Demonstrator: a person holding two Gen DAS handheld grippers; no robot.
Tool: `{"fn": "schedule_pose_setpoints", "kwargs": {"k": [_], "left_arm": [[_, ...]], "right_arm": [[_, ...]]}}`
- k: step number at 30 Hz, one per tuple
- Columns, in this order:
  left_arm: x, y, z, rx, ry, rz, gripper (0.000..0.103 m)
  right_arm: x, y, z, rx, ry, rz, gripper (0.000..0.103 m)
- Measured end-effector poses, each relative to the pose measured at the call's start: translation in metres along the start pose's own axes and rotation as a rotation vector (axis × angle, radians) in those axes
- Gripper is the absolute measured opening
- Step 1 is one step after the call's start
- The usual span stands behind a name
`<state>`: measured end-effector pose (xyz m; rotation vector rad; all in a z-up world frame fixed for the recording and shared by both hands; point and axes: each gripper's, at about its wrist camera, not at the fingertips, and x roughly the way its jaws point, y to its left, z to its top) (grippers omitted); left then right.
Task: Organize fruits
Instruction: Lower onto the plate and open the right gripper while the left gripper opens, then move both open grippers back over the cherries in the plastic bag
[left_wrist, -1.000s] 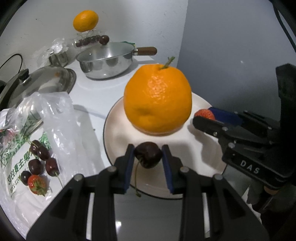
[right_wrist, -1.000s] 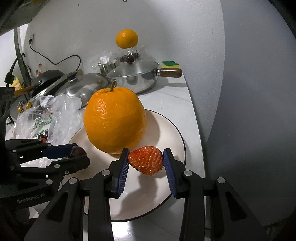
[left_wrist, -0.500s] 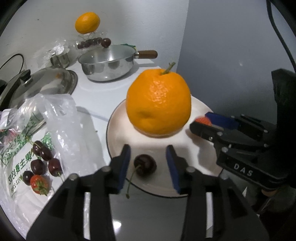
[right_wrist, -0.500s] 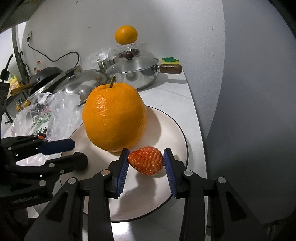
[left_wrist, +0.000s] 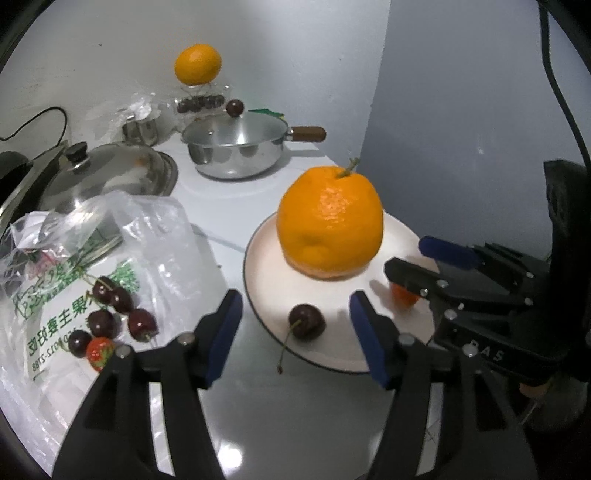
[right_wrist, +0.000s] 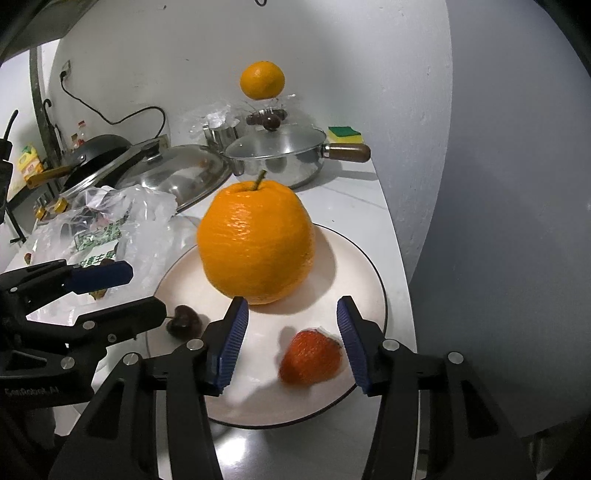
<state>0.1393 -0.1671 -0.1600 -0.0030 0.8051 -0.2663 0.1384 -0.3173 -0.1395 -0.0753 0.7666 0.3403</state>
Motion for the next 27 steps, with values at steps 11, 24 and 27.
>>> {"fn": "schedule_pose_setpoints", "kwargs": {"k": [11, 24, 27], "left_arm": [[-0.030, 0.018, -0.011, -0.037, -0.050, -0.009, 0.062], [-0.061, 0.051, -0.026, -0.089, -0.089, 0.015, 0.072], [-0.066, 0.059, -0.029, -0.098, -0.096, 0.026, 0.072]], "right_arm": [[-0.018, 0.025, -0.001, -0.028, -0.018, -0.013, 0.053], [-0.023, 0.066, 0.003, -0.068, -0.022, 0.003, 0.053], [-0.021, 0.076, 0.005, -0.076, -0.019, 0.016, 0.053]]}}
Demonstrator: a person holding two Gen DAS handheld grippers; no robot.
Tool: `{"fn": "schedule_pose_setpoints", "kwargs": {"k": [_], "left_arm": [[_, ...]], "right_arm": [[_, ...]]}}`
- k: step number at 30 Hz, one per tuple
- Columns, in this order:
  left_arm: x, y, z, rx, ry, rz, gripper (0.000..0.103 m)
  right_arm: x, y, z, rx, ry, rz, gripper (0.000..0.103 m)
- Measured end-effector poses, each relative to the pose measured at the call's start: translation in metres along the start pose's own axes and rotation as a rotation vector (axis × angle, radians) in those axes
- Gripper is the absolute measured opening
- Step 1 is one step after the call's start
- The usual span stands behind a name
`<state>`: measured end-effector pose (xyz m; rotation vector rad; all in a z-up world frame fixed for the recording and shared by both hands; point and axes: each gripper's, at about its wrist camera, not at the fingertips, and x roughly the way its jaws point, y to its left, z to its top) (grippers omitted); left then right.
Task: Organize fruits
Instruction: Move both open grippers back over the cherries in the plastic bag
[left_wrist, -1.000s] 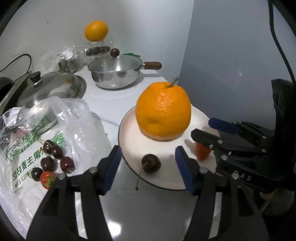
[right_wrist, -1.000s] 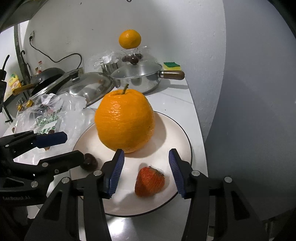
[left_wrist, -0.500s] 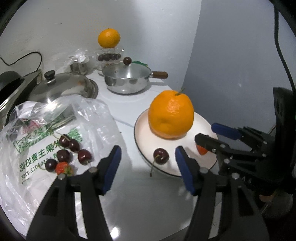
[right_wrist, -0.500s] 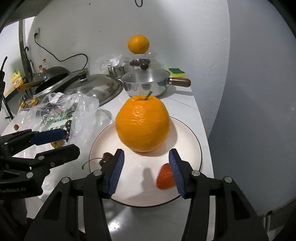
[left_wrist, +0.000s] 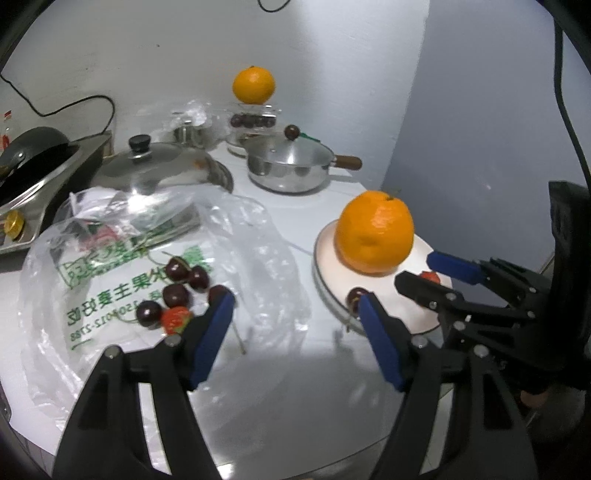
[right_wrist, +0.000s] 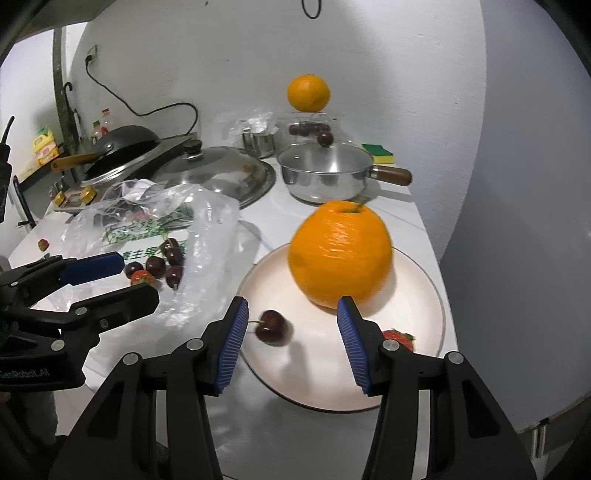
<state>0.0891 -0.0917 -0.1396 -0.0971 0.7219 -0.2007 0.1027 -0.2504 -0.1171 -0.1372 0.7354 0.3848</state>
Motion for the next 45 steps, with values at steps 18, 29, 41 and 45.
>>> {"fn": "schedule_pose_setpoints", "kwargs": {"k": [18, 29, 41, 45], "left_arm": [[-0.019, 0.046, -0.009, -0.077, -0.014, 0.044, 0.072], [-0.026, 0.072, -0.018, -0.111, -0.011, 0.078, 0.072], [-0.027, 0.101, -0.025, -0.156, -0.005, 0.095, 0.072], [-0.025, 0.107, -0.025, -0.164, -0.002, 0.098, 0.072]], "right_arm": [[0.012, 0.045, 0.006, -0.053, 0.016, 0.039, 0.053], [0.023, 0.074, 0.010, -0.088, 0.023, 0.066, 0.053], [0.039, 0.102, 0.018, -0.114, 0.028, 0.117, 0.053], [0.047, 0.106, 0.019, -0.114, 0.042, 0.137, 0.052]]}}
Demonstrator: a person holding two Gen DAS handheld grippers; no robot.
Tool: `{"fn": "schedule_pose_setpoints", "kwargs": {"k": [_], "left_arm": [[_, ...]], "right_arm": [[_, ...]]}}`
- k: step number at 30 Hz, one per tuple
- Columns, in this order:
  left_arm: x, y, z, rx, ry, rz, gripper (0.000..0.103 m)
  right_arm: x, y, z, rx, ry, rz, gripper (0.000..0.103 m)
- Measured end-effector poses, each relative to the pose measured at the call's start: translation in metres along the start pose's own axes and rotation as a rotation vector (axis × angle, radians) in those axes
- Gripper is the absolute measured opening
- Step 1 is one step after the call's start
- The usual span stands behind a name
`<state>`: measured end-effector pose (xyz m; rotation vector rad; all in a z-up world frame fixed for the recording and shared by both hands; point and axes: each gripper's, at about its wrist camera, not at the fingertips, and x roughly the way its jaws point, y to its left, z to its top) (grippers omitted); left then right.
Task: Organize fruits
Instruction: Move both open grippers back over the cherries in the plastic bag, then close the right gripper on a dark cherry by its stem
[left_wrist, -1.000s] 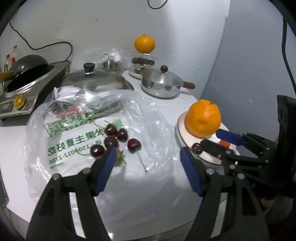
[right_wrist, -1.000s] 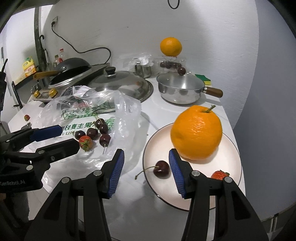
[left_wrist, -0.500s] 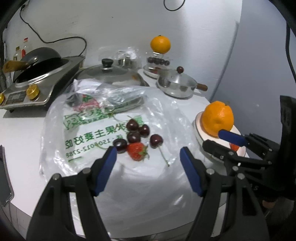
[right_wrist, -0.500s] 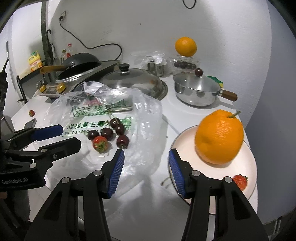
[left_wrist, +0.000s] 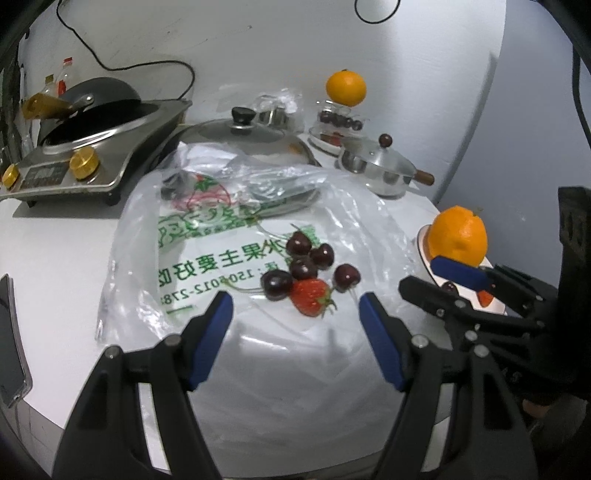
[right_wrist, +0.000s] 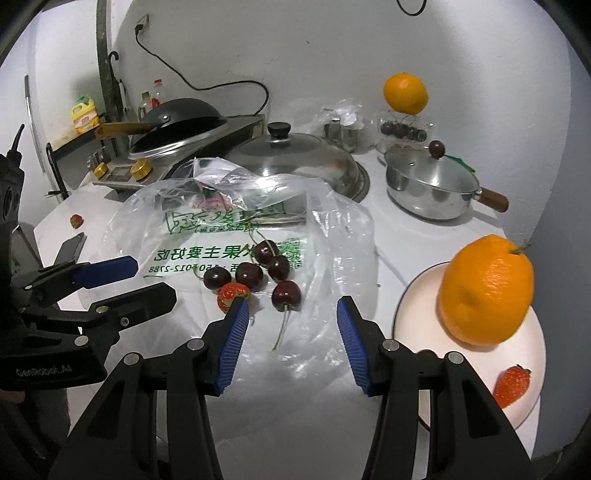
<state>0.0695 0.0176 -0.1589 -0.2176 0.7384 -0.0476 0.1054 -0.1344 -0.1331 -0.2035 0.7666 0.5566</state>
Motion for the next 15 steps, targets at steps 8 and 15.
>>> {"fn": "schedule_pose_setpoints", "kwargs": {"k": [8, 15], "left_arm": [[0.009, 0.008, 0.002, -0.012, 0.013, 0.007, 0.072], [0.017, 0.012, 0.005, -0.019, 0.020, 0.016, 0.072]], "right_arm": [[0.017, 0.006, 0.005, -0.022, 0.016, 0.027, 0.045], [0.031, 0.005, 0.010, -0.019, 0.031, 0.050, 0.045]]}}
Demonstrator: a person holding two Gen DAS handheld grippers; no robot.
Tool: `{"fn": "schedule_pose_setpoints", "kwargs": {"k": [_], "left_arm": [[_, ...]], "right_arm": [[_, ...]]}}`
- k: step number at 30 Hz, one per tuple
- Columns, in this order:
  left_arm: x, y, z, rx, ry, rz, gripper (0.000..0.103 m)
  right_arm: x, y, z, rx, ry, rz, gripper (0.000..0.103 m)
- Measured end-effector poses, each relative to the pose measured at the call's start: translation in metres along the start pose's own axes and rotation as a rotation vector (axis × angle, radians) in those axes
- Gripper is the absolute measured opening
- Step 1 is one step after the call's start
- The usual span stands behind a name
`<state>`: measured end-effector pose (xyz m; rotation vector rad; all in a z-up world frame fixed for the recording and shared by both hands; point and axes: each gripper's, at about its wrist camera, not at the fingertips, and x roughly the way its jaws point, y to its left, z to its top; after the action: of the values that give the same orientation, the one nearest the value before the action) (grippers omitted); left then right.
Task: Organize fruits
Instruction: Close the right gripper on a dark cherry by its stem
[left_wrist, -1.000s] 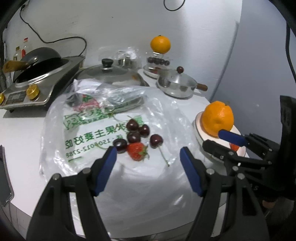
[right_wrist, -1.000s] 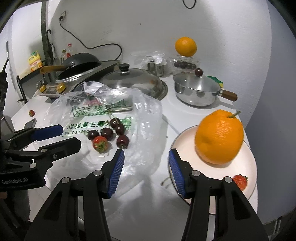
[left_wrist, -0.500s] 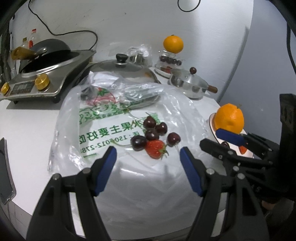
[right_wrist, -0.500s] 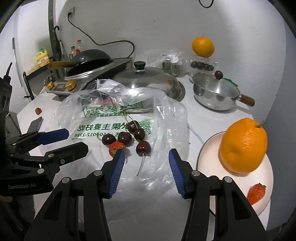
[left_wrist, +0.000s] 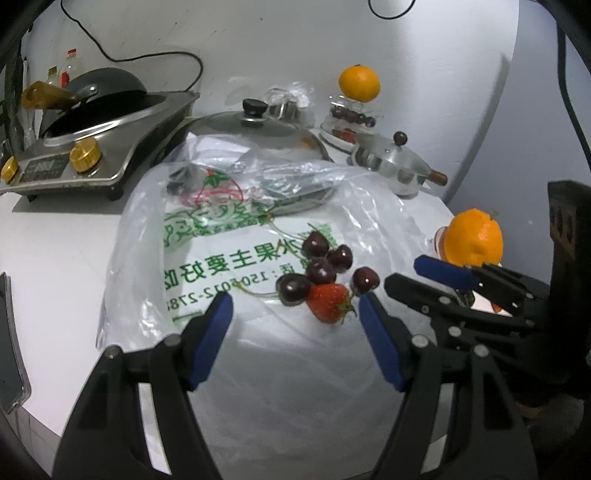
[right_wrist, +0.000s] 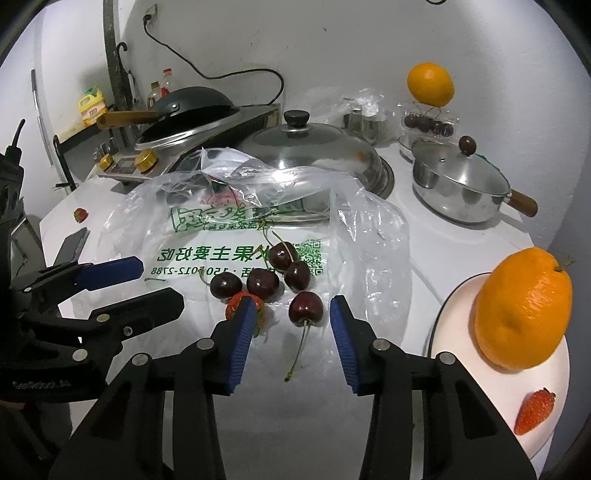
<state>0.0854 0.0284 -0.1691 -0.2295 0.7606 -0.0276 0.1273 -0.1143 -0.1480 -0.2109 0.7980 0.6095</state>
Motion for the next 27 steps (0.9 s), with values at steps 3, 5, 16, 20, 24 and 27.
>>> {"fn": "schedule_pose_setpoints", "kwargs": {"k": [3, 5, 16, 20, 24, 27], "left_arm": [[0.006, 0.002, 0.000, -0.003, 0.010, 0.006, 0.072], [0.009, 0.003, 0.000, -0.004, 0.018, 0.011, 0.072], [0.024, 0.004, 0.005, -0.004, 0.043, 0.015, 0.072], [0.028, 0.003, 0.005, 0.004, 0.049, 0.020, 0.072], [0.031, 0.003, 0.006, 0.002, 0.056, 0.017, 0.072], [0.032, 0.003, 0.007, 0.002, 0.059, 0.018, 0.072]], "right_arm": [[0.007, -0.003, 0.001, 0.007, 0.009, 0.007, 0.045], [0.013, -0.006, 0.000, 0.014, 0.017, 0.011, 0.045], [0.035, -0.013, 0.002, 0.024, 0.052, 0.027, 0.045], [0.041, -0.014, 0.002, 0.026, 0.065, 0.027, 0.045], [0.045, -0.014, 0.003, 0.021, 0.072, 0.035, 0.043], [0.047, -0.014, 0.004, 0.017, 0.076, 0.038, 0.040]]}}
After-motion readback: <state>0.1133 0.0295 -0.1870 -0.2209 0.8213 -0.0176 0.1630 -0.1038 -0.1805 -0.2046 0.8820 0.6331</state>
